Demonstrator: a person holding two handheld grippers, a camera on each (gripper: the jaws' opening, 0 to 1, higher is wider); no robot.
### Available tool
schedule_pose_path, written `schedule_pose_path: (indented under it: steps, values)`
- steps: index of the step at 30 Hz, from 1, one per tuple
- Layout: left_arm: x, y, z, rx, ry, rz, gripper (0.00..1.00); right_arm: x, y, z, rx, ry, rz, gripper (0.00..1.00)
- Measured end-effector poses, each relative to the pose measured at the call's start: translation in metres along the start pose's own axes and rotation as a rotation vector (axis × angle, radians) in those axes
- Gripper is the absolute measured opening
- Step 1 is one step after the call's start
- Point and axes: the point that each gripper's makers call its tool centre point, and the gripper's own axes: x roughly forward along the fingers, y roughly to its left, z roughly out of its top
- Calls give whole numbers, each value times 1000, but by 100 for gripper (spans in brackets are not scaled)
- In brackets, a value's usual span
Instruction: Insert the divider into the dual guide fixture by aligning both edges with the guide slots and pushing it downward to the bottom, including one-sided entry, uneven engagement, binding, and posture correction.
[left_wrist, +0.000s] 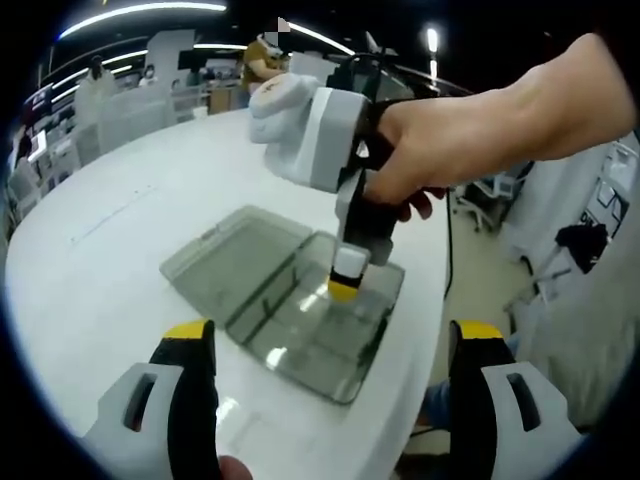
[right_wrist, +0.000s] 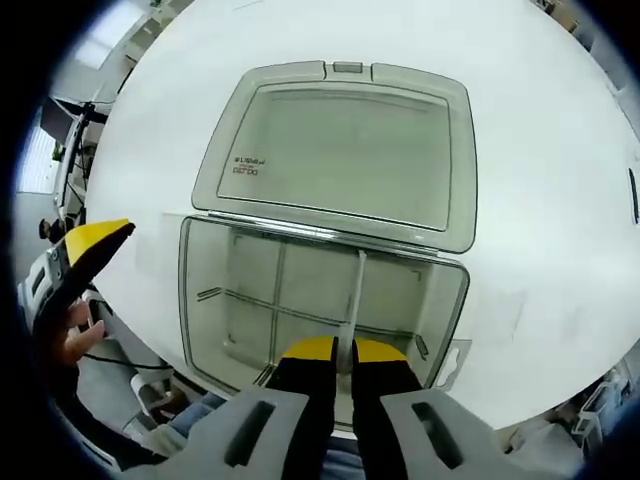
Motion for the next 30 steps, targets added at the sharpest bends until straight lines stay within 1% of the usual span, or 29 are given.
schedule_pose_path:
  steps: [7, 16, 24, 30]
  values:
    - [0, -2, 0, 3, 2, 0, 94, -1, 1, -1, -14, -19, -10, 0]
    - [-1, -2, 1, 0, -2, 3, 94, -2, 2, -1, -31, -26, -15, 0]
    - [-1, -2, 2, -3, -4, 7, 94, -1, 1, -1, 21, -35, 9, 0]
    - [0, -2, 2, -4, -4, 10, 94, 0, 1, 1, 13, -39, -1, 0]
